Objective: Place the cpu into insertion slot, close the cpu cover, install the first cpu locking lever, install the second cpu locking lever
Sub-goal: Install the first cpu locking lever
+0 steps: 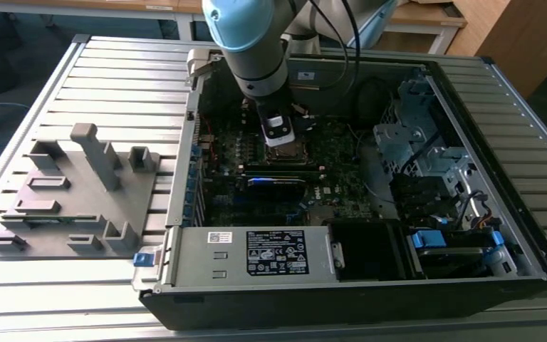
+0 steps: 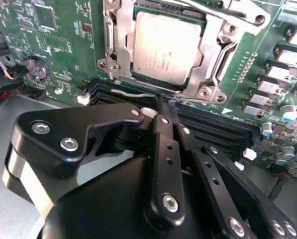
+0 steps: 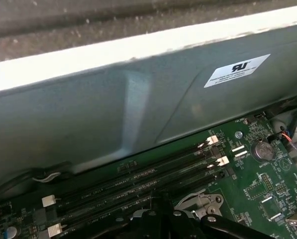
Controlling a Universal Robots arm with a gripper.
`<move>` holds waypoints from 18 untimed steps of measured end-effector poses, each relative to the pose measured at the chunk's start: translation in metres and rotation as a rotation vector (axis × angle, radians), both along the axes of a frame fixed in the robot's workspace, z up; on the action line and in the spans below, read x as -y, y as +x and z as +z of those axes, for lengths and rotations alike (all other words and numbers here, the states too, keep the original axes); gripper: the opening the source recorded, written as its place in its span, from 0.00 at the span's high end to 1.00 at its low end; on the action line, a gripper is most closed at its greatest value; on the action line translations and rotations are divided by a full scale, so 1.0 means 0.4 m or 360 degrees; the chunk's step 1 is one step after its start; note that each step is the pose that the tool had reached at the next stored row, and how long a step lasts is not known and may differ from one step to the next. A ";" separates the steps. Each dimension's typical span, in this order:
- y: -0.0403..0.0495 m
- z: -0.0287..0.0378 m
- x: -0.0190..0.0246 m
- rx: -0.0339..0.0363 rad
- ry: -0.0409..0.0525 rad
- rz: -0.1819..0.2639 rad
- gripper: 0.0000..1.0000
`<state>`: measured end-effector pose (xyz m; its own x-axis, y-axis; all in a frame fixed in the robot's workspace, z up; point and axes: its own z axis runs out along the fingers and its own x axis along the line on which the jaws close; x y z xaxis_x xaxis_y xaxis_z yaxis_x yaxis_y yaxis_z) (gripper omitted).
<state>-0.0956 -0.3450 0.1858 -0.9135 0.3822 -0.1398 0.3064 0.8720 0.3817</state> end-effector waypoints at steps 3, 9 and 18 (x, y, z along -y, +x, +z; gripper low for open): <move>0.003 -0.001 -0.002 0.0000 -0.0001 0.0000 0.90; 0.015 -0.002 -0.003 0.0000 -0.0005 0.0000 0.90; 0.039 -0.002 -0.003 0.0000 -0.0038 0.0000 0.90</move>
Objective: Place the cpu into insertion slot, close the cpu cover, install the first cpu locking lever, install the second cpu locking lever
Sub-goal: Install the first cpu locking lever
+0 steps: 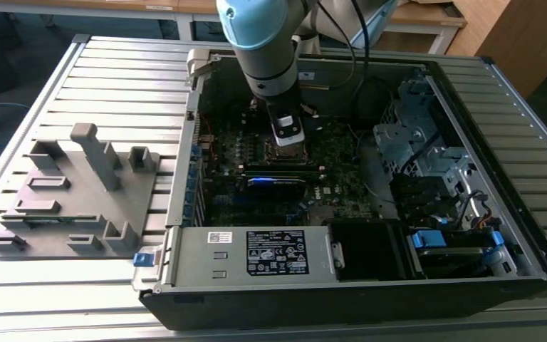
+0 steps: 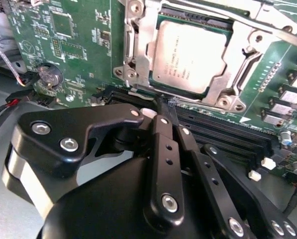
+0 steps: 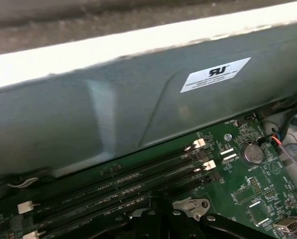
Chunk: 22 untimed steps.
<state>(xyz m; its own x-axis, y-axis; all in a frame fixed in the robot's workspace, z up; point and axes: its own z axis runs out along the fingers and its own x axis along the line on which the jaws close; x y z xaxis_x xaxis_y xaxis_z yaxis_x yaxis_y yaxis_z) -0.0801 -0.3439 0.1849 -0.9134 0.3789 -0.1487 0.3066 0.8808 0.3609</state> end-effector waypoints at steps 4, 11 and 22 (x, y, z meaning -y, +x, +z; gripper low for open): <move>0.003 -0.001 0.000 0.0000 -0.0010 0.0000 0.90; 0.004 0.010 -0.001 0.0001 -0.0010 0.0000 0.90; -0.001 0.015 -0.022 0.0001 -0.0010 0.0000 0.90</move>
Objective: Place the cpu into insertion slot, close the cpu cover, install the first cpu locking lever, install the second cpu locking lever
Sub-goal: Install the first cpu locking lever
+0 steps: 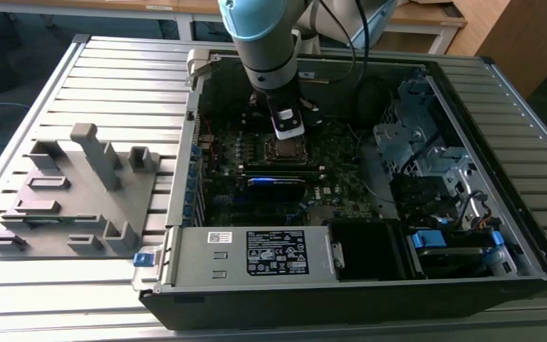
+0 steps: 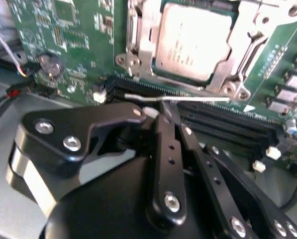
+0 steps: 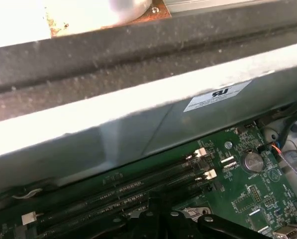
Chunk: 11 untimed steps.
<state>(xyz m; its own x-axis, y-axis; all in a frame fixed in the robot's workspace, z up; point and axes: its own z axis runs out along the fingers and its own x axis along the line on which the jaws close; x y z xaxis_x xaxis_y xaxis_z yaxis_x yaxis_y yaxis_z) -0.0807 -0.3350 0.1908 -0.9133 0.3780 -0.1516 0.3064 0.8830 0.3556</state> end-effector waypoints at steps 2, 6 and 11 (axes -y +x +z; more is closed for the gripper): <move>0.000 0.000 0.000 0.0000 -0.0001 0.0000 0.90; 0.000 0.000 0.000 0.0000 -0.0001 0.0000 0.90; 0.000 0.008 0.000 0.0000 0.0000 0.0000 0.90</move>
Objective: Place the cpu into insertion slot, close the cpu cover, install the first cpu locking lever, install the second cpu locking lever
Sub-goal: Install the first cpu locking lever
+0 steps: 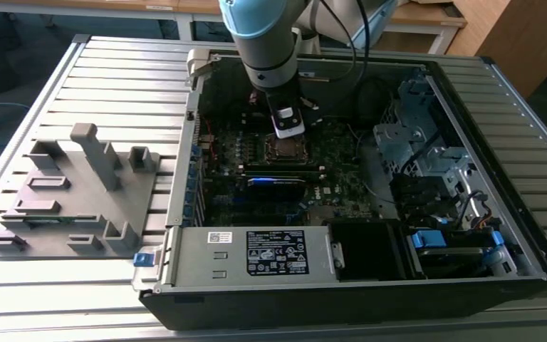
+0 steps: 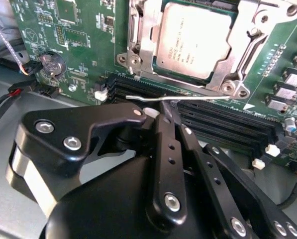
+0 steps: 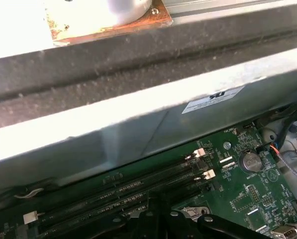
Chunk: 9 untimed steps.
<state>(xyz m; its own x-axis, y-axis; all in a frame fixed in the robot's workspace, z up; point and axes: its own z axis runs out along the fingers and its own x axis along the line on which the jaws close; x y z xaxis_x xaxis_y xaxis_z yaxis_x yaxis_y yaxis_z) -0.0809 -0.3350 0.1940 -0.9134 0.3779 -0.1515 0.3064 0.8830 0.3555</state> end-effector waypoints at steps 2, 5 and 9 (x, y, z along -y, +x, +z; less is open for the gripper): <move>-0.003 0.000 0.000 0.0000 0.0007 0.0000 0.90; -0.007 0.004 -0.001 0.0000 0.0011 0.0000 0.90; -0.007 0.025 -0.001 0.0000 0.0011 0.0000 0.90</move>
